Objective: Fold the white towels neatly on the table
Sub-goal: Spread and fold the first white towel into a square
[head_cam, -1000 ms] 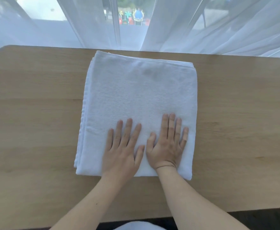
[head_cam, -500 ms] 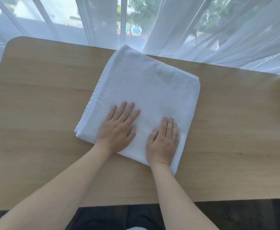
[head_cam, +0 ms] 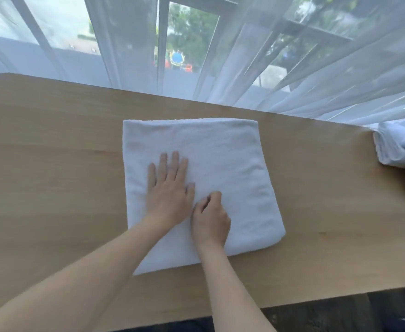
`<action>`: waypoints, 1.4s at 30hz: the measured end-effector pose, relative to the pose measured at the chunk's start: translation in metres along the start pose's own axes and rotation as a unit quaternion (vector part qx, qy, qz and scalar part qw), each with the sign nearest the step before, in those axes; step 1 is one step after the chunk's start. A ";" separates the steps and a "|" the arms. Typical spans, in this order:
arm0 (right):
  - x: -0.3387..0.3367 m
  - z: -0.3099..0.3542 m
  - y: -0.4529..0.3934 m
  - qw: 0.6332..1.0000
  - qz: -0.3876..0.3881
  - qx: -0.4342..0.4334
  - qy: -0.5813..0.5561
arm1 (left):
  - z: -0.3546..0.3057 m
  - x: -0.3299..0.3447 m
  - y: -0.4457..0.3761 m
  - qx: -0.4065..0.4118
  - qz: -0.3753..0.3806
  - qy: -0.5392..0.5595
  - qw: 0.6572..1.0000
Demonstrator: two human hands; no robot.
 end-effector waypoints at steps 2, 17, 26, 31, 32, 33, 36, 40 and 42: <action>-0.019 0.000 -0.019 0.999 -0.035 -0.027 -0.018 | -0.006 0.012 0.008 -0.010 -0.009 -0.026 1.000; -0.052 -0.009 -0.192 0.966 0.065 -0.179 0.176 | -0.030 -0.011 -0.042 0.015 -0.106 -0.099 0.989; -0.068 -0.006 -0.229 0.969 0.058 -0.176 0.162 | -0.033 -0.022 -0.050 0.037 -0.145 -0.063 0.987; -0.069 -0.007 -0.222 0.971 0.061 -0.158 0.166 | -0.030 -0.020 -0.048 0.032 -0.144 -0.066 0.987; -0.066 -0.008 -0.215 0.975 0.066 -0.141 0.158 | -0.031 -0.020 -0.048 0.032 -0.141 -0.067 0.987; -0.062 -0.009 -0.202 0.978 0.071 -0.129 0.149 | -0.031 -0.019 -0.048 0.032 -0.137 -0.069 0.988; -0.032 -0.001 -0.129 0.971 0.064 -0.178 0.148 | -0.031 -0.018 -0.050 0.030 -0.121 -0.067 0.990; -0.013 -0.015 -0.084 0.955 0.087 -0.223 0.177 | -0.030 -0.016 -0.049 0.036 -0.104 -0.063 0.992; -0.028 -0.039 -0.098 0.956 0.087 -0.201 0.193 | -0.030 -0.016 -0.050 0.041 -0.100 -0.053 0.993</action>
Point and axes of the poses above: each hand's wrist, its own y-axis away from the middle knuckle, its own x-axis out of the palm, z = x × y, the point moved 8 cm from there along -y, towards the middle knuckle, and after that the axes turned 14 degrees about z, right-handed, at the moved point
